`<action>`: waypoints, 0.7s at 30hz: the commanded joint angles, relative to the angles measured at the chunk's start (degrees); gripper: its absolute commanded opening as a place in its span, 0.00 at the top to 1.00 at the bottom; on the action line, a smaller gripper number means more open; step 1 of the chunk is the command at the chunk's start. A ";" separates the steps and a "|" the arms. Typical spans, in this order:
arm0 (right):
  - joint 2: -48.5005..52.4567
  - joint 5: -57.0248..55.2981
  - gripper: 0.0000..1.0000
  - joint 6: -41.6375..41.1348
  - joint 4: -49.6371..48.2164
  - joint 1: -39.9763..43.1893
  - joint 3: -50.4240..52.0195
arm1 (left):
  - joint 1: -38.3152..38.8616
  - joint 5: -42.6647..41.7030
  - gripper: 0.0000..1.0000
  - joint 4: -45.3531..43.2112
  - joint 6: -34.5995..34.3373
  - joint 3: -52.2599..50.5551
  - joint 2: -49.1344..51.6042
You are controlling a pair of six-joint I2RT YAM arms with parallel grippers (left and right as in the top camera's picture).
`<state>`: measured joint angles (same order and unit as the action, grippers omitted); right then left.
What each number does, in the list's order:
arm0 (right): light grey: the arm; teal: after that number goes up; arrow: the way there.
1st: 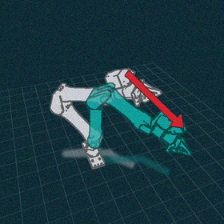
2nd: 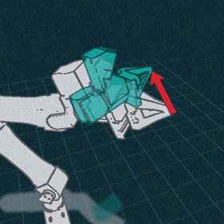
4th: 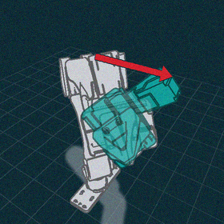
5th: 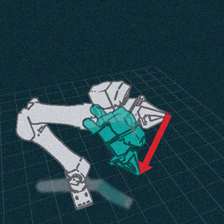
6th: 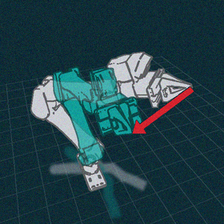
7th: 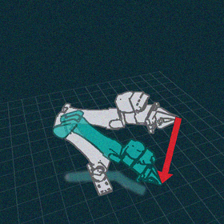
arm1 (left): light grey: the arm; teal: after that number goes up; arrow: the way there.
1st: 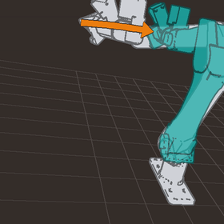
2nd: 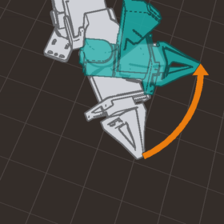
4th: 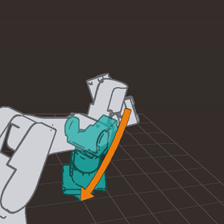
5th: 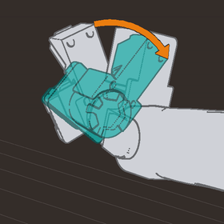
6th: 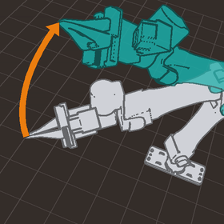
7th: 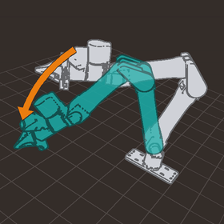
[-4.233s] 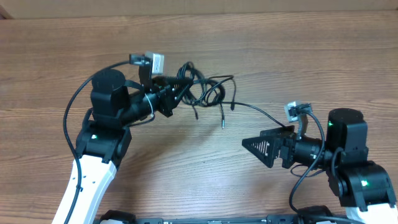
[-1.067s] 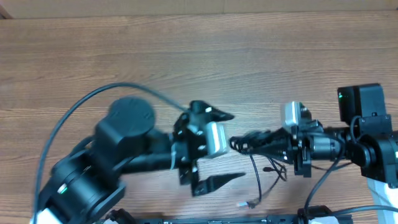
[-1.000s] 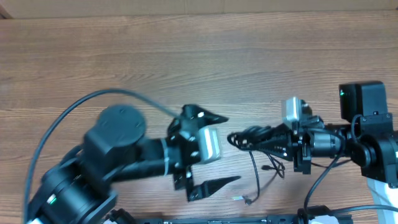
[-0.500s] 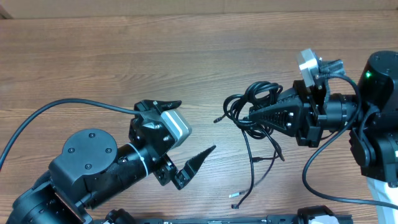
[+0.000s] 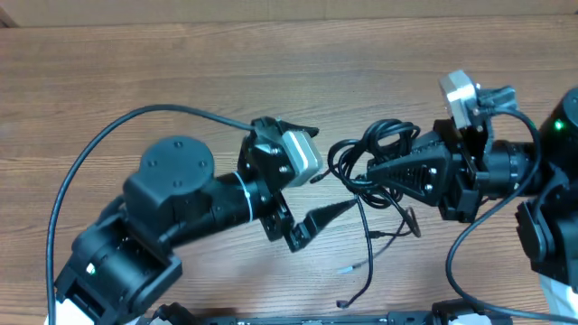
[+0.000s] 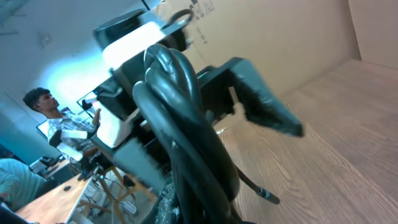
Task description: Untangle cables
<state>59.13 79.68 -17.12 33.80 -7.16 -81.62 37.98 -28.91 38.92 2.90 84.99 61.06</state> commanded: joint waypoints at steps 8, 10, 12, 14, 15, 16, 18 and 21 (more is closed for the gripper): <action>-0.96 1.01 0.96 -0.70 -0.76 0.13 -0.98 | -9.07 -21.84 0.00 -9.62 -8.28 0.87 6.99; -0.96 1.01 0.96 -0.70 -0.76 0.13 -0.98 | -9.07 -25.94 0.01 -9.66 -7.80 0.87 9.05; -0.96 0.98 0.96 -0.68 -0.76 0.13 -0.98 | -9.09 -30.03 0.04 -10.60 -6.71 0.87 10.16; -0.96 0.98 0.96 -0.68 -0.72 0.13 -0.98 | -9.09 -30.71 0.08 -11.58 -6.73 0.87 10.91; -0.94 0.96 0.96 -0.68 -0.68 0.13 -0.96 | -9.09 -30.71 0.15 -11.80 -6.71 0.87 10.95; -0.94 0.96 0.96 -0.68 -0.52 0.13 -0.94 | -9.07 -30.64 0.34 -12.37 -6.71 0.87 10.95; -0.90 0.98 0.96 -0.70 -0.07 0.13 -0.94 | -9.07 -24.72 0.71 -12.04 -6.73 0.87 11.19; -0.90 1.01 0.96 -0.70 0.61 0.13 -0.94 | -9.09 -13.18 0.93 -10.36 -7.58 0.87 11.72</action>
<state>58.94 78.06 -17.41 34.09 -7.05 -81.62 29.28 -56.14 27.44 -3.75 85.01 71.90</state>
